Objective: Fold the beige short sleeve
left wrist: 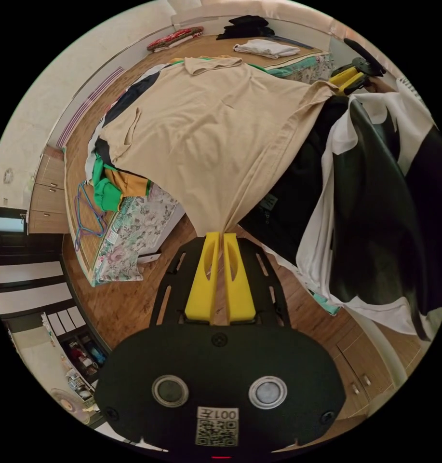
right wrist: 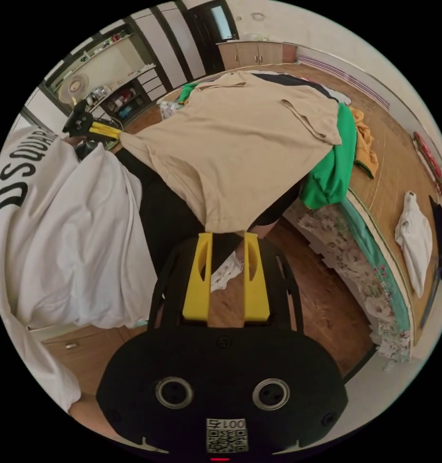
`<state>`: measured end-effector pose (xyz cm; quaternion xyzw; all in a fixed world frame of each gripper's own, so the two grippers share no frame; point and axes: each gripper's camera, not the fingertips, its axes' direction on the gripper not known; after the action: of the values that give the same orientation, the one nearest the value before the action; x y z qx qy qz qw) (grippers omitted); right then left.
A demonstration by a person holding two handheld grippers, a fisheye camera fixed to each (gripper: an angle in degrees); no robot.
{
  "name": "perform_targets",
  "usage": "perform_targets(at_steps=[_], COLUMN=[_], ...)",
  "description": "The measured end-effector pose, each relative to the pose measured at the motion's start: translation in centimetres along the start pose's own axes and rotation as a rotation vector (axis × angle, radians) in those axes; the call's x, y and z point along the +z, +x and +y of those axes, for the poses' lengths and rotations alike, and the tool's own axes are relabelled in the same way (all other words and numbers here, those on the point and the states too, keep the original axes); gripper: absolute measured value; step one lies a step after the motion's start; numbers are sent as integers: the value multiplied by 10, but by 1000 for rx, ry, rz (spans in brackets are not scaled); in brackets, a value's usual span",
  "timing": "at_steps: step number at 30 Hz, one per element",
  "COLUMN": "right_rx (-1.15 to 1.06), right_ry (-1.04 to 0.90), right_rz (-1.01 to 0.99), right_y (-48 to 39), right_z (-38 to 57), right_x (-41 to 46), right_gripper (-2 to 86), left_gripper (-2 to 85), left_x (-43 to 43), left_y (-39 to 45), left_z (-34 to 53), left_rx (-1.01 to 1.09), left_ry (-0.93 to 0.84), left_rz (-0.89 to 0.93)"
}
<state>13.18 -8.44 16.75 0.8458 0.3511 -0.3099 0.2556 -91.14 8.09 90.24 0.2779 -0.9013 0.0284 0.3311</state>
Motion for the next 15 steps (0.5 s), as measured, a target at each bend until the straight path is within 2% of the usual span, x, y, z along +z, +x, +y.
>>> perform_targets(at_steps=[5,15], right_rx=[-64,-47], right_ry=[4,115], right_rz=[170,148], right_y=[-14,8], right_z=[-9,-29], right_x=[11,27], right_gripper=[81,52], left_gripper=[-9,-10], left_x=[9,31], left_y=[0,-5], left_z=[-6,-15], left_rx=[23,40], left_ry=[-22,-42], left_rz=[-18,-24])
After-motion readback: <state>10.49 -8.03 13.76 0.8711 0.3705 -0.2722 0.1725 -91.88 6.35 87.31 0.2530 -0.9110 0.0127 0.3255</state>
